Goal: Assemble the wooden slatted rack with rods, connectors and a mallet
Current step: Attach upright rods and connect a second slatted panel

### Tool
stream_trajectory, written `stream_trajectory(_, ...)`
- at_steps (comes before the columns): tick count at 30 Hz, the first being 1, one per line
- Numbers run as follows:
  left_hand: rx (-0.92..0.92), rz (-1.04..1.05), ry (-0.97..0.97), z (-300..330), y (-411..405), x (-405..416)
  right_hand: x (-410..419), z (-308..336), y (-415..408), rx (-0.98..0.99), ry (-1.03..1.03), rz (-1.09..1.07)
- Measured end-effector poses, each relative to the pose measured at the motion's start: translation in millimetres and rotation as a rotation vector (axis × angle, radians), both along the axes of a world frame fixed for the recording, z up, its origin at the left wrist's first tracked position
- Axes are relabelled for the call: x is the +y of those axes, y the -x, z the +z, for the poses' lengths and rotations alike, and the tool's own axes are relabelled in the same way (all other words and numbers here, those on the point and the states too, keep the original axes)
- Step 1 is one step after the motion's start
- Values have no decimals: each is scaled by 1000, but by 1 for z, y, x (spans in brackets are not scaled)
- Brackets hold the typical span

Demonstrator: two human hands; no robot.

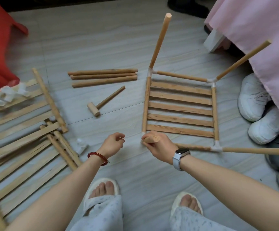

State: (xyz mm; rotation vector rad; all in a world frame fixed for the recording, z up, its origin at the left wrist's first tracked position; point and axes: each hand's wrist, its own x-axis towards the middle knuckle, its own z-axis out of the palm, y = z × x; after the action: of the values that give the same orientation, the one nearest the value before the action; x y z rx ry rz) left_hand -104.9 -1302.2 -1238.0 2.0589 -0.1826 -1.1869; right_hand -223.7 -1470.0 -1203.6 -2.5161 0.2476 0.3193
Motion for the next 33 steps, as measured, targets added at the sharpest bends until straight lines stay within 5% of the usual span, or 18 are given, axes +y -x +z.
stream_trajectory(5, -41, 35, -54, 9, 2, 31, 7, 2, 3, 88, -13, -18)
stream_trajectory(10, -75, 111, -40, 15, 6, 57, 3, 7, 33, 375, 158, -119)
stream_trajectory(13, -117, 186, -129, 9, 5, 85, 33, 16, 27, 522, 100, 86)
stream_trajectory(20, -280, 409, -309, -3, -7, 129, 107, 22, -28, 388, -78, 252)
stream_trajectory(33, -499, 525, -287, -30, -45, 177, 189, -66, -142, 317, 253, 513)
